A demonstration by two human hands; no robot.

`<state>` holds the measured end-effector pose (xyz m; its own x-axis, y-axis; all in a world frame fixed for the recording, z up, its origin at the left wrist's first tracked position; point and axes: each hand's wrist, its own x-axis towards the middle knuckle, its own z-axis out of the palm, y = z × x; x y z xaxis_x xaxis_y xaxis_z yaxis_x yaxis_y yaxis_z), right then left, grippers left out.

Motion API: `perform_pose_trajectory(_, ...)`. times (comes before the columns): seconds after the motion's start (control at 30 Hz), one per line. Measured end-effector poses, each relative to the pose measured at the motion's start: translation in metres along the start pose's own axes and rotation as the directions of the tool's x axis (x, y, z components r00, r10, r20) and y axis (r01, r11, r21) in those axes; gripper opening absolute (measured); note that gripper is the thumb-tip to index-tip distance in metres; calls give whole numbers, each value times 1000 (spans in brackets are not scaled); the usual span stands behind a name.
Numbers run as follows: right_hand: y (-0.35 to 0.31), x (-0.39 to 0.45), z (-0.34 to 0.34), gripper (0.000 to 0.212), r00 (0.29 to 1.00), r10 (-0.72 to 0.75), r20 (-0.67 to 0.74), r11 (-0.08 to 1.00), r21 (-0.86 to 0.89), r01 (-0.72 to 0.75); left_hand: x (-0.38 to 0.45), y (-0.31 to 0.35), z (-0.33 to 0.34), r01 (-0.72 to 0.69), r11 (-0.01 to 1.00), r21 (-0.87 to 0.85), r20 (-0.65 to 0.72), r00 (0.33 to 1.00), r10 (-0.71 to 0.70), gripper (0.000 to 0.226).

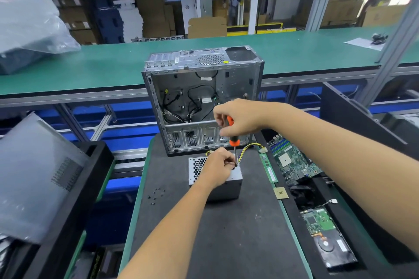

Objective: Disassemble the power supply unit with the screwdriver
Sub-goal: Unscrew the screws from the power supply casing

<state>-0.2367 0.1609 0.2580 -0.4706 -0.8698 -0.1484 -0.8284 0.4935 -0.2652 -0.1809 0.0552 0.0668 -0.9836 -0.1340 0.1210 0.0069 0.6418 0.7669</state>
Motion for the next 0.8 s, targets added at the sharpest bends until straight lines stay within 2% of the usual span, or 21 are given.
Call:
perform_pose_trajectory(0.07,-1,1,1,31,991,122,-60,962,-237,-133,0,0,1,11,1000,7,3,1000,-11,21)
perform_pose_trajectory(0.13,2,3,-1,38,975,198,-100,890,-398,-221,0,0,2,17,1000,8,3,1000,-17,20)
perform_pose_trajectory(0.2,6,4,-2,34,981,193,-37,909,-370,-193,-1,0,2,18,1000,13,3,1000,-18,21)
perform_pose_trajectory(0.3,9,-2,-10,28,988,128,92,980,-166,-111,0,1,0,18,1000,14,4,1000,-18,24)
perform_pose_trajectory(0.4,10,-6,-11,34,992,82,99,995,-63,-76,-2,2,1,25,1000,11,8,1000,-25,24)
perform_pose_trajectory(0.47,9,-7,-10,21,991,124,50,990,-69,-120,-2,2,0,32,999,11,5,999,-32,22)
perform_pose_trajectory(0.5,8,-7,-9,23,982,183,43,979,-102,-178,-2,2,0,31,999,10,2,1000,-31,21)
perform_pose_trajectory(0.57,5,-6,-11,38,964,266,24,925,-289,-248,-2,2,0,25,1000,16,-5,1000,-25,20)
perform_pose_trajectory(0.63,5,-2,-9,33,974,226,7,906,-368,-208,-2,2,0,19,999,28,-4,1000,-18,20)
perform_pose_trajectory(0.73,9,-1,-7,16,995,93,36,976,-203,-84,-2,2,1,9,999,52,-9,1000,-8,20)
perform_pose_trajectory(0.8,9,-5,-9,20,997,35,69,993,-112,-27,-2,3,1,6,998,56,-9,1000,-6,19)
